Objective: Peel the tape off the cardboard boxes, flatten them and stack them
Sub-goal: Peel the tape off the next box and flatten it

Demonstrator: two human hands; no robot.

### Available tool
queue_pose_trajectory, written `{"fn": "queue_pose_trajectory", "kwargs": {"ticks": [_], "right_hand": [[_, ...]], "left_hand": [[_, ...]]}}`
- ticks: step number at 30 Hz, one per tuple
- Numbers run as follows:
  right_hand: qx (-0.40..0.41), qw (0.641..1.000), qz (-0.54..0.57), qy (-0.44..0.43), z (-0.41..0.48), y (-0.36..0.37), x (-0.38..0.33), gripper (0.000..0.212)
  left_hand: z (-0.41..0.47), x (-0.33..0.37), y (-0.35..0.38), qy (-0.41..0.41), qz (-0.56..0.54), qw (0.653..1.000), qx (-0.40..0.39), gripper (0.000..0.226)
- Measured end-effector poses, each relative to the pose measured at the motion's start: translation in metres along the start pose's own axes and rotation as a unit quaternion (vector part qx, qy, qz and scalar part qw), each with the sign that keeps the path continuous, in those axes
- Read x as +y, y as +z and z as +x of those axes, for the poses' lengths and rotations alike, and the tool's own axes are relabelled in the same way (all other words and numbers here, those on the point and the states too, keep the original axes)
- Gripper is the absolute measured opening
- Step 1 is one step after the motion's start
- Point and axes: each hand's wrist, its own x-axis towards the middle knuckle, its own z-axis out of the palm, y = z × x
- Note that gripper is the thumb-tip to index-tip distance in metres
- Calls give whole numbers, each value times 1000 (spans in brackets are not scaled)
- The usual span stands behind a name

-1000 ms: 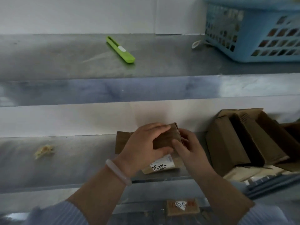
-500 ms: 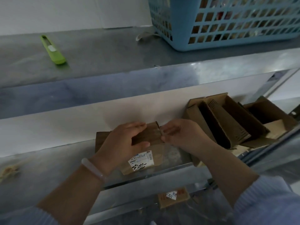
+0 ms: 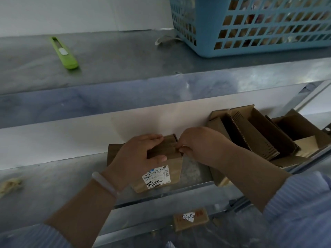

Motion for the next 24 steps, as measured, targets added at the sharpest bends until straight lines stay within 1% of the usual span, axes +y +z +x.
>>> {"fn": "queue_pose_trajectory", "kwargs": {"ticks": [3, 7, 9, 10, 12, 14, 17, 19, 20, 22, 23, 24], "right_hand": [[-1, 1000, -28, -11, 1, 1, -1, 26], [30, 998, -53, -30, 0, 3, 0, 23], [44, 996, -67, -50, 0, 6, 0, 27], [55, 993, -81, -64, 1, 9, 1, 31], [111, 986, -85, -95, 0, 15, 6, 35], [152, 977, -94, -114, -1, 21, 9, 32], [172, 971, -107, -131, -1, 29, 11, 24], [173, 976, -81, -104, 0, 35, 11, 22], [164, 983, -44, -70, 0, 38, 9, 22], [132, 987, 79, 44, -1, 41, 1, 17], [113, 973, 163, 114, -2, 41, -3, 15], [100, 943, 256, 185, -3, 41, -8, 14]], "left_hand": [[0, 0, 1, -1, 1, 1000, -3, 77], [-2, 0, 1, -9, 0, 1000, -3, 75], [-2, 0, 1, -13, -1, 1000, -4, 77], [-2, 0, 1, -12, -4, 1000, -5, 77], [-1, 0, 1, -8, -8, 1000, -3, 76], [-1, 1, 1, -7, -12, 1000, 2, 77], [-2, 1, 1, -5, -13, 1000, 4, 77], [-2, 1, 1, -3, -8, 1000, 3, 77], [-2, 2, 1, -2, -4, 1000, 3, 77], [-2, 2, 0, 1, -1, 1000, 4, 76], [-2, 2, 0, 2, -1, 1000, 6, 74], [-3, 2, 0, 3, -3, 1000, 11, 70]]}}
